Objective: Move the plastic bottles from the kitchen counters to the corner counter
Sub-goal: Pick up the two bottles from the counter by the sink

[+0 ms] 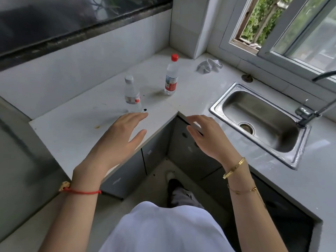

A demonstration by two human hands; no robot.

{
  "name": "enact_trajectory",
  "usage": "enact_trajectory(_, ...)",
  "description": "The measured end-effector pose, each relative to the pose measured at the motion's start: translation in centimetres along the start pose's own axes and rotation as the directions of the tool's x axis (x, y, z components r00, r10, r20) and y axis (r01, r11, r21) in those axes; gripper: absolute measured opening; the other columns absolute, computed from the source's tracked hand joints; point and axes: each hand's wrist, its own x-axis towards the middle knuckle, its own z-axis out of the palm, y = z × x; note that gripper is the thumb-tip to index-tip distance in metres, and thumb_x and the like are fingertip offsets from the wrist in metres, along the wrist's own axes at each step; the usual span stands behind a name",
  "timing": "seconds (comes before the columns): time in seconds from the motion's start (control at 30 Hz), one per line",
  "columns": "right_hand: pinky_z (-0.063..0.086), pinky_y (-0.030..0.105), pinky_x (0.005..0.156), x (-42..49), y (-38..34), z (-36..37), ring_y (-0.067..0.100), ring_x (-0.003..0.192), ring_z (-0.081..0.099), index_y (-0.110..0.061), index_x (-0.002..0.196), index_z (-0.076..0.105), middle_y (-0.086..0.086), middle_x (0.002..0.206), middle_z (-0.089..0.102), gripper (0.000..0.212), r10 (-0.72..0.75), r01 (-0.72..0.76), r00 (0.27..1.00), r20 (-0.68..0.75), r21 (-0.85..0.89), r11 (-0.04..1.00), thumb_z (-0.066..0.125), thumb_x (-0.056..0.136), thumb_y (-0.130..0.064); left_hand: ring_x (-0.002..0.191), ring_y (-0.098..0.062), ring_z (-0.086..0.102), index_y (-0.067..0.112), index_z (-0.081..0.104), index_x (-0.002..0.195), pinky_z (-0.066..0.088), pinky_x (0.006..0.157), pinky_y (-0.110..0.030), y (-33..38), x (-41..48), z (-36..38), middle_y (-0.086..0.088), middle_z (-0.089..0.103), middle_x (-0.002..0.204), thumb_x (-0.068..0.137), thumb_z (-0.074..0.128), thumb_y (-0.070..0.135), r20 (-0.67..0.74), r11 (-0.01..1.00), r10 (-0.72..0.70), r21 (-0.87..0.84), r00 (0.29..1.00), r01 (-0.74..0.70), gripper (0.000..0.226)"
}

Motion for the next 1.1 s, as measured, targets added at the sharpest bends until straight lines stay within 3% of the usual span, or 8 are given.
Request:
enact_trajectory(0.23,0.036,0.031,0.104,7.3,1.8,-1.9,0.018,0.126,0.046,-0.021,0.131,0.050,-0.003,0.133,0.056,0.035,-0.079,0.079,0.996,0.046,-0.002,0.997,0.044,0.098,-0.031,0.135,-0.011,0.037,0.035,0.036,0.140,0.038,0.109,-0.041,0.9,5.3,0.1,0.012,0.038,0.147,0.093,0.048,0.035,-0.024,0.993,-0.107,-0.044,0.994,0.106,0.049)
enact_trajectory(0.4,0.038,0.035,0.105,12.9,2.8,-3.9,0.019,0.125,0.046,-0.021,0.131,0.050,-0.002,0.133,0.056,0.036,-0.162,0.165,0.983,0.088,-0.018,0.986,0.045,0.097,-0.032,0.132,-0.007,0.038,0.037,0.037,0.138,0.039,0.108,-0.037,1.4,9.5,0.0,0.015,0.040,0.144,0.093,0.048,0.035,-0.081,0.986,-0.161,-0.064,0.984,0.157,0.046)
enact_trajectory(0.57,0.041,0.036,0.101,17.6,3.8,-5.1,0.021,0.120,0.049,-0.021,0.130,0.051,0.000,0.131,0.057,0.036,-0.253,0.258,0.961,0.113,-0.025,0.966,0.046,0.096,-0.032,0.128,0.001,0.037,0.037,0.039,0.137,0.030,0.101,-0.020,1.4,12.6,0.5,0.017,0.041,0.142,0.094,0.047,0.034,-0.164,0.980,-0.201,-0.051,0.966,0.195,0.045)
enact_trajectory(0.77,0.041,0.029,0.095,22.2,4.6,-5.0,0.021,0.114,0.052,-0.019,0.125,0.056,0.000,0.122,0.063,0.032,-0.369,0.371,0.920,0.134,0.011,0.929,0.048,0.096,-0.029,0.131,-0.004,0.036,0.032,0.043,0.136,0.028,0.102,-0.019,1.6,14.9,1.2,0.015,0.044,0.140,0.094,0.050,0.031,-0.257,0.958,-0.286,-0.057,0.923,0.281,0.043)
enact_trajectory(1.1,0.044,0.034,0.101,25.3,3.9,-3.4,0.021,0.118,0.051,-0.018,0.127,0.054,0.000,0.128,0.060,0.034,-0.442,0.437,0.873,0.209,0.069,0.897,0.047,0.097,-0.030,0.131,-0.006,0.035,0.029,0.043,0.138,0.027,0.106,-0.019,0.9,16.2,1.4,0.012,0.044,0.143,0.095,0.049,0.028,-0.266,0.933,-0.353,-0.030,0.897,0.359,0.043)
